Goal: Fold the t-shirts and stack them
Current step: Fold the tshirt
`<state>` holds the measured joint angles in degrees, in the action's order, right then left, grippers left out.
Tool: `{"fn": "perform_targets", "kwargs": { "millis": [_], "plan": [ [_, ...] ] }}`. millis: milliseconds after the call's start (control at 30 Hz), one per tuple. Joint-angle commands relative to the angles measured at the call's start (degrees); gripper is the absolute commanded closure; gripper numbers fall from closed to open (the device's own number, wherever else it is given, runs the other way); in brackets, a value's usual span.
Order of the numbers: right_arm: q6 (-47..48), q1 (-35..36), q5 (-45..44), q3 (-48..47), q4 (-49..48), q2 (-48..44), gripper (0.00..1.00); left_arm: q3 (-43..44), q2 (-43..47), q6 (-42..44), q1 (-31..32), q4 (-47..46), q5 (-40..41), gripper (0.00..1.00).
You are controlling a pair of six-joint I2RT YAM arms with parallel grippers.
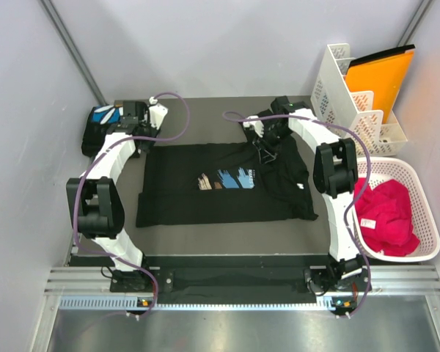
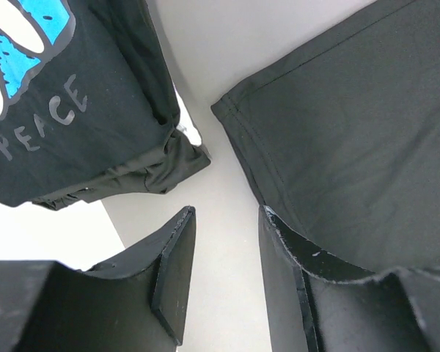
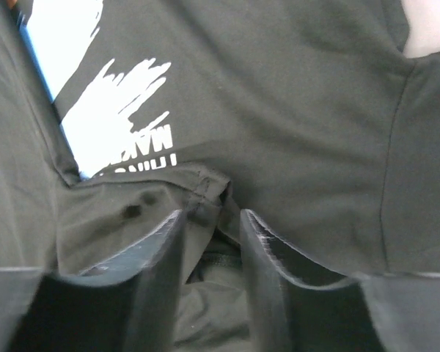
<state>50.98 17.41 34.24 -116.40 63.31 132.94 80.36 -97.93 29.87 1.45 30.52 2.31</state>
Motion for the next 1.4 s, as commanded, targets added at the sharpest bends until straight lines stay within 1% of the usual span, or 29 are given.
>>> {"fn": "perform_targets", "kwargs": {
  "millis": [0, 100, 167, 367, 633, 867, 933, 967, 1033, 1067, 1133, 1167, 1367],
  "plan": [
    [0.2, 0.0, 0.2, -3.0, -1.5, -1.7, 0.58, 2.3, -0.2, -0.9, 0.1, -0.3, -1.4, 0.55],
    [0.8, 0.1, 1.0, -2.8, -0.6, -1.6, 0.58, 2.3, -0.3, -1.0, 0.1, -0.4, -1.5, 0.56],
    [1.0, 0.0, 1.2, -2.3, -0.3, -1.3, 0.61, 2.1, -0.3, -0.8, 0.1, -0.3, -1.6, 0.56],
    [1.2, 0.2, 1.7, -1.6, -0.1, -0.3, 0.63, 2.3, -0.2, -0.3, 0.1, -0.3, -1.5, 0.56],
    [2.1, 0.7, 2.4, -1.0, 1.0, 0.1, 0.63, 2.3, 0.0, -0.2, 0.1, -0.2, -1.6, 0.56],
    [2.6, 1.6, 2.3, 1.6, 0.6, -0.7, 0.62, 2.0, 0.2, -0.1, 0.1, -0.2, -2.0, 0.56],
    [2.6, 1.8, 2.2, 1.8, 0.5, -0.8, 0.65, 2.1, 0.2, -0.2, 0.1, -0.3, -2.0, 0.56],
    [2.5, 1.9, 2.2, 2.0, 0.4, -1.0, 0.69, 2.1, 0.2, -0.2, 0.1, -0.2, -2.0, 0.56],
    [2.3, 2.0, 2.1, 1.9, -0.1, -1.1, 0.74, 2.2, 0.1, -0.2, 0.1, -0.4, -2.0, 0.56],
    [2.1, 1.9, 2.1, 2.0, -0.1, -1.3, 0.78, 2.3, 0.1, -0.4, 0.1, -0.5, -2.0, 0.56],
    [2.0, 2.2, 2.1, 2.0, -0.3, -1.4, 0.79, 2.2, 0.0, -0.4, 0.2, -0.5, -2.0, 0.56],
    [2.0, 2.3, 2.0, 2.0, -0.3, -1.7, 0.79, 2.2, -0.1, -0.3, 0.2, -0.6, -3.7, 0.56],
    [3.2, 3.8, 0.7, 2.5, -1.1, -3.7, 0.83, 2.4, -0.4, -0.3, 0.3, -0.5, -3.9, 0.56]
  ]
}}
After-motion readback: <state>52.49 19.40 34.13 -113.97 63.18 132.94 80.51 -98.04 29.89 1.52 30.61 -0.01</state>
